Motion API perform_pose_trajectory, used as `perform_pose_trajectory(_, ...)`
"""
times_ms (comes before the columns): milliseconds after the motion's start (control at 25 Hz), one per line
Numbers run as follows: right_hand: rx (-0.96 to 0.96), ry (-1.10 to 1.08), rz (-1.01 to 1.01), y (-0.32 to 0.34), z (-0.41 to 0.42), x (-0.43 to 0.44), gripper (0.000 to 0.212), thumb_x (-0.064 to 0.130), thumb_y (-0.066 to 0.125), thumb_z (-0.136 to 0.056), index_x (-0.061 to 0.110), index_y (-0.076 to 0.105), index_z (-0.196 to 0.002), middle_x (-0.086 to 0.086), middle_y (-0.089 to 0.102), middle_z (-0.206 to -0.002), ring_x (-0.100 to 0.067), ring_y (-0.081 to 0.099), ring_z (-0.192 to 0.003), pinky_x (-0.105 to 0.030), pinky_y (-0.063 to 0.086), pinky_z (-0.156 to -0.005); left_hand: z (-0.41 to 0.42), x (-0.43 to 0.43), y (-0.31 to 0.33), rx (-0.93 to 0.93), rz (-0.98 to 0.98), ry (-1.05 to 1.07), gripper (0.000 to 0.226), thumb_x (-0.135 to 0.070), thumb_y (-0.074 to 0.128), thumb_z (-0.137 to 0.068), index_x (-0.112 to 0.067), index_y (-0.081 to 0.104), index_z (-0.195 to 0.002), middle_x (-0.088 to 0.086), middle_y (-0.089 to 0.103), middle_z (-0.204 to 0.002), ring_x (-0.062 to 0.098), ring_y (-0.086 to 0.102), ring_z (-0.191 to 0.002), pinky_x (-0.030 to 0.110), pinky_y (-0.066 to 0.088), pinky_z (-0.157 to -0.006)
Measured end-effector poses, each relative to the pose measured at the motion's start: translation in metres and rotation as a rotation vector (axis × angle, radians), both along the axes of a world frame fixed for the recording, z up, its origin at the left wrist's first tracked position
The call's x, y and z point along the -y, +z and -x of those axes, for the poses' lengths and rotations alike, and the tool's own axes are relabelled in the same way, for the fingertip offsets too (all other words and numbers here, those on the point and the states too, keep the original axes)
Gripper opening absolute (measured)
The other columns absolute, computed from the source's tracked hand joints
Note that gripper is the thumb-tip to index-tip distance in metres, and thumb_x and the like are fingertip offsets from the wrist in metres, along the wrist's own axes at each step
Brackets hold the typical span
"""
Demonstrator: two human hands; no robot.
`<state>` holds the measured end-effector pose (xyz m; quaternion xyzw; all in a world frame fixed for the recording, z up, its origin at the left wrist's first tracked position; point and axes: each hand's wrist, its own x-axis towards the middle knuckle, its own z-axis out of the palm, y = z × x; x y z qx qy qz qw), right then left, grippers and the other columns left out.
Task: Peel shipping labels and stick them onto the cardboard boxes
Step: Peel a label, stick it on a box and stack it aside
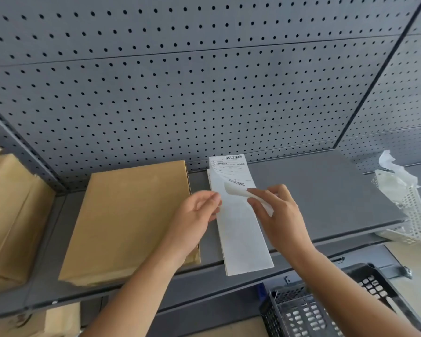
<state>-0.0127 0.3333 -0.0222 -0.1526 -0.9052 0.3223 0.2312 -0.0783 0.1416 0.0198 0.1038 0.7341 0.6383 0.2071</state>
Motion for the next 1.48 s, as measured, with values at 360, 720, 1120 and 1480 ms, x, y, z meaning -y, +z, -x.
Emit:
perform_pose_trajectory(360,-0.058,0.061,-0.236,0.023,-0.033,0.008,0.044,0.056,0.063,-0.087,0.03,0.07,-0.122,0.006,0.054,-0.107,-0.017,0.049,-0.094,-0.032,0.048,-0.072,-0.002,-0.025,0.005,-0.116,-0.077,0.015,0.011,-0.018,0.068,-0.096,-0.01,0.075,-0.098,0.003,0.079,-0.099,0.014,0.072,-0.093,0.023,0.054,-0.086)
perform_pose_trajectory(720,-0.132,0.287,-0.316,0.06,-0.014,0.007,0.026,0.037,0.055,-0.096,0.025,0.071,-0.113,0.009,0.067,-0.104,-0.018,0.059,-0.096,-0.038,0.054,-0.076,-0.016,-0.023,0.004,-0.18,-0.089,-0.086,0.009,-0.013,0.067,-0.098,-0.013,0.076,-0.099,0.003,0.08,-0.091,0.022,0.074,-0.094,0.039,0.055,-0.094)
perform_pose_trajectory(1120,-0.16,0.459,-0.526,0.073,0.005,0.009,0.026,0.04,0.053,-0.095,0.024,0.074,-0.096,0.011,0.069,-0.09,-0.015,0.062,-0.081,-0.031,0.052,-0.055,-0.012,-0.007,0.003,-0.225,-0.054,-0.16,0.015,-0.01,0.067,-0.097,-0.014,0.078,-0.105,0.0,0.082,-0.1,0.019,0.075,-0.102,0.037,0.056,-0.098)
perform_pose_trajectory(1480,-0.221,0.389,-0.611,0.075,0.01,0.019,0.014,0.026,0.062,-0.089,0.021,0.073,-0.083,0.008,0.067,-0.075,-0.018,0.06,-0.07,-0.024,0.042,-0.055,-0.013,-0.003,0.004,-0.218,-0.057,-0.142,0.019,-0.008,0.061,-0.099,-0.014,0.078,-0.105,0.003,0.082,-0.1,0.012,0.074,-0.095,0.029,0.054,-0.091)
